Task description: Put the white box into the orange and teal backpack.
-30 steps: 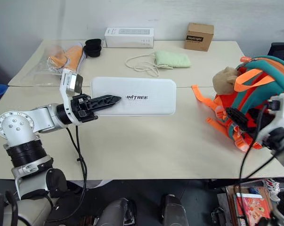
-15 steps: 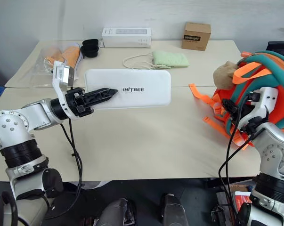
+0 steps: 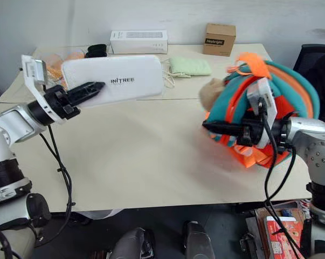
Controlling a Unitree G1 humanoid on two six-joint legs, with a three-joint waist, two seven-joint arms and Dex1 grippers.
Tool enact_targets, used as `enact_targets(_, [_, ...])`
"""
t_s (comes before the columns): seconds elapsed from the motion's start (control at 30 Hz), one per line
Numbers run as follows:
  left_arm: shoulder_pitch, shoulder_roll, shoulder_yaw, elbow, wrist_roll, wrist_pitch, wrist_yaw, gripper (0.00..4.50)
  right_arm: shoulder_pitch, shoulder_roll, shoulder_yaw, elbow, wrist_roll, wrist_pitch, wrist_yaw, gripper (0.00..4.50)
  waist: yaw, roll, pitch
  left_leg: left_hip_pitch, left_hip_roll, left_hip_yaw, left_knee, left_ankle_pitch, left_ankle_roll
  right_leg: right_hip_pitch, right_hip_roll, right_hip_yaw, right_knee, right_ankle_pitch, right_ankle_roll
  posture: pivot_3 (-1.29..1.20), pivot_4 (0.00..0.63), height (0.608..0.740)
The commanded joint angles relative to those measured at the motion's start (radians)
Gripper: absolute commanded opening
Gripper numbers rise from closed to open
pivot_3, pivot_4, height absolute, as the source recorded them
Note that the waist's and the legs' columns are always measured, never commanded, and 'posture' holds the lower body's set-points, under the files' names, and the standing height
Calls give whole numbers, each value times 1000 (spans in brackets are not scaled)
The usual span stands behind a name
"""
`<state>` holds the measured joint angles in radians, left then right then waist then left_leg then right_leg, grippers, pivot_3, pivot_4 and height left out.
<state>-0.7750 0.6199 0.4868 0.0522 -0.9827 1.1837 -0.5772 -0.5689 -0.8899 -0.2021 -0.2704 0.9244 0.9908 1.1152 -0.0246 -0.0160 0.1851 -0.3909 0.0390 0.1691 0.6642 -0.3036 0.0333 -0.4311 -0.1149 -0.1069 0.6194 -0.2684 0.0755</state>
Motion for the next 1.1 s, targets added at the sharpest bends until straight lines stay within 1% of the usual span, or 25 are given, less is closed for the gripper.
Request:
enact_targets(0.03, [-16, 32, -28, 2, 24, -88, -76, 1265, -34, -83, -16, -71, 129, 57, 146, 15, 1, 0, 0, 0, 0, 0, 0, 0, 0, 0, 0, 0, -1, 0, 0, 0, 150, 740])
enact_targets(0.17, [-21, 40, -59, -27, 9, -116, -138, 1265, -27, -155, -21, -76, 166, 78, 220, 15, 2, -4, 2, -1, -1, 1, 0, -2, 2, 1, -2, 0, -3, 0, 0, 0, 150, 740])
enact_targets(0.3, [-18, 43, -80, -89, -36, -116, -219, 1265, 40, -218, -35, -75, 164, 75, 286, 15, 6, -5, 3, -2, 0, 0, 1, -2, 2, 0, -2, 0, -7, 0, 0, 0, 150, 740])
enact_targets(0.4, [-29, 40, -110, -95, -25, -140, -256, 1265, 88, -246, -42, -80, 145, 53, 307, 15, 15, -5, 3, -2, 2, 0, 1, -3, 0, 1, -1, 0, -6, 0, 0, 0, 150, 740])
enact_targets(0.53, [-44, 51, -219, -96, 62, -232, -346, 1265, 124, -243, -45, -53, 113, 20, 290, 15, 24, -5, 3, -2, 3, 2, 2, -3, 0, 0, 0, 0, -8, 0, 0, 0, 150, 740])
enact_targets(0.63, [-71, 53, -313, -59, 169, -349, -410, 1265, 156, -239, -50, -51, 102, -1, 296, 15, 25, -5, 3, -1, 3, 3, 3, -3, 0, 0, 0, 0, -7, 0, 0, 0, 150, 740])
enact_targets(0.8, [-132, 28, -410, 5, 271, -463, -485, 1265, 182, -223, -56, -37, 99, -17, 274, 15, 30, -5, 3, -1, 3, 2, 3, -3, 0, 1, -1, 0, -7, 1, 0, 0, 150, 740])
enact_targets(0.97, [-155, 53, -494, 14, 358, -553, -604, 1265, 188, -218, -43, -18, 84, -34, 266, 15, 29, -5, 3, -1, 3, 2, 3, -3, 1, 1, 0, -1, -8, 1, -1, 0, 150, 740])
enact_targets(1.1, [-213, 66, -565, 65, 442, -645, -705, 1265, 179, -211, -28, -16, 75, -39, 260, 15, 32, -5, 3, -1, 3, 2, 4, -4, 1, 1, 0, -3, -8, 1, -1, 0, 150, 740])
